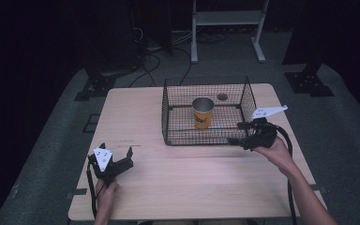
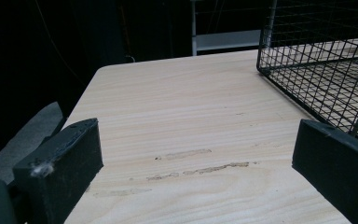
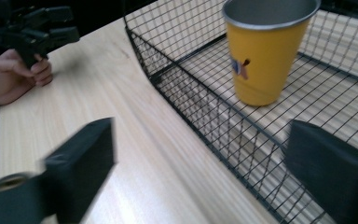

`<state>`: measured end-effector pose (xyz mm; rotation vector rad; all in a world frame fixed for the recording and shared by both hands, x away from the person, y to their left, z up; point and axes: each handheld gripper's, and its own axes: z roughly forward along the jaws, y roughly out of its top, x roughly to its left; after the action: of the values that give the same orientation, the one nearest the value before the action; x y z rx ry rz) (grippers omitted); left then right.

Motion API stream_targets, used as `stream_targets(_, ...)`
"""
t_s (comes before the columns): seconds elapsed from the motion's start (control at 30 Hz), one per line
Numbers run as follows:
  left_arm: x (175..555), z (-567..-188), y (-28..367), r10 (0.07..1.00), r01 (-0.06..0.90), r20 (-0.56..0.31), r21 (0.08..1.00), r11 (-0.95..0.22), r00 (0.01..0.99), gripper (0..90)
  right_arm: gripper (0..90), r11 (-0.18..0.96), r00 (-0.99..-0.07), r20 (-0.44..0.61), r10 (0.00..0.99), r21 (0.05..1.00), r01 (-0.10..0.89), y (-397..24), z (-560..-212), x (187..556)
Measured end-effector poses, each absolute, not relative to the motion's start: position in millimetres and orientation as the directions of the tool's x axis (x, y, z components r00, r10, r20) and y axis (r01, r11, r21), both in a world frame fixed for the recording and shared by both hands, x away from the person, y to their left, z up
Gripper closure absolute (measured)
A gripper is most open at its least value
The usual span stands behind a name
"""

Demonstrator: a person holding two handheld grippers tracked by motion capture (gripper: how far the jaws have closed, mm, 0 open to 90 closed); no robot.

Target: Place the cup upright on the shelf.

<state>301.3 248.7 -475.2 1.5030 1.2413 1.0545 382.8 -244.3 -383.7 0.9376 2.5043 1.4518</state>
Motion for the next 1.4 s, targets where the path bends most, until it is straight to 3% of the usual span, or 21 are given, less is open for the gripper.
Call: stream_targets(1.4,301,-475,248,0.988,0.228,0.076,0.968,-0.106,0.135,0.8,10.4,0.292,-0.767,0.265,0.584,0.814,0.503,-279,-430,336)
